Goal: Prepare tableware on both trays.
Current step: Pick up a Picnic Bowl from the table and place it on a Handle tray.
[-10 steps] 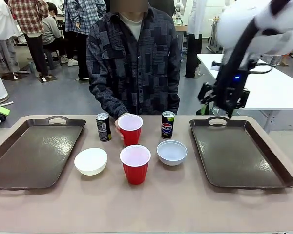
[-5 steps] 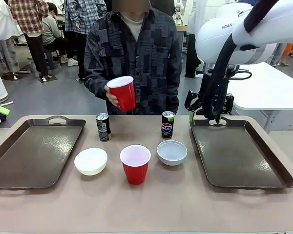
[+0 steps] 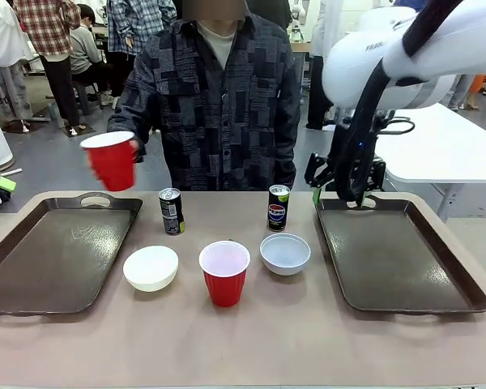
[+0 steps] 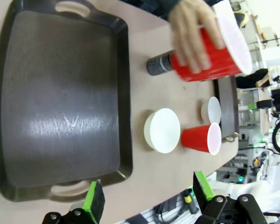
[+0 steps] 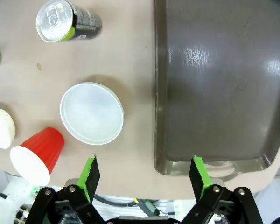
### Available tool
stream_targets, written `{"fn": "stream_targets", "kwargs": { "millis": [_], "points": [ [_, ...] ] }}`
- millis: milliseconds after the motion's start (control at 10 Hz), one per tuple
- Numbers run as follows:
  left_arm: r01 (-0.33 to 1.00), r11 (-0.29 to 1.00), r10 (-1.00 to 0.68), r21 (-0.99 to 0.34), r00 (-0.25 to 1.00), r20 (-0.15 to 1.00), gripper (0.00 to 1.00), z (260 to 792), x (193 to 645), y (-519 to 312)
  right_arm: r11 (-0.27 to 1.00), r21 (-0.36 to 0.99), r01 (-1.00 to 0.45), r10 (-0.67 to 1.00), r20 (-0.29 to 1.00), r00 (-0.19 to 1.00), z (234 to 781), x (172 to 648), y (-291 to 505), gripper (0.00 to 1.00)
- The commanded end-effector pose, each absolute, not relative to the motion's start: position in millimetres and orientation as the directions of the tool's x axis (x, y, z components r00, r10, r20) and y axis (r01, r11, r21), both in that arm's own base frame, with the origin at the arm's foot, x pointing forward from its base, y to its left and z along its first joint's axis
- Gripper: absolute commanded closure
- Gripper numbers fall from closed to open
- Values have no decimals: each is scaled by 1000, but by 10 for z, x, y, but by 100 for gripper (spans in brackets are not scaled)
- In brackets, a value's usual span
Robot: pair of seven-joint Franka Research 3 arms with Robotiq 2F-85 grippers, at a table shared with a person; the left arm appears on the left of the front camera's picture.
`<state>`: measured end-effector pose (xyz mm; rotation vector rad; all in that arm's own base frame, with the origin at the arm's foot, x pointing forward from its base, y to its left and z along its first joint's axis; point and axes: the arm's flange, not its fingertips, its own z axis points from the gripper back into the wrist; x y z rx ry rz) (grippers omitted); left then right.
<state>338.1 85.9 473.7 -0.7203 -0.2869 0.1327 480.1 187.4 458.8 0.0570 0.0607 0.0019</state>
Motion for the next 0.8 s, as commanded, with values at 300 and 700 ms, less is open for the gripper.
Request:
{"fn": "stream_targets", "kwargs": {
  "millis": [300,700],
  "points": [
    [-34,737,232,-676,951,206,0,4738,3378,864,997,-58,-46,43,-40,998,3775,4845,2242,0],
    [-34,737,232,-676,951,206,0,4738,3378,864,996,43,-80,78,45,996,3584,4680,2384,0]
  ]
}}
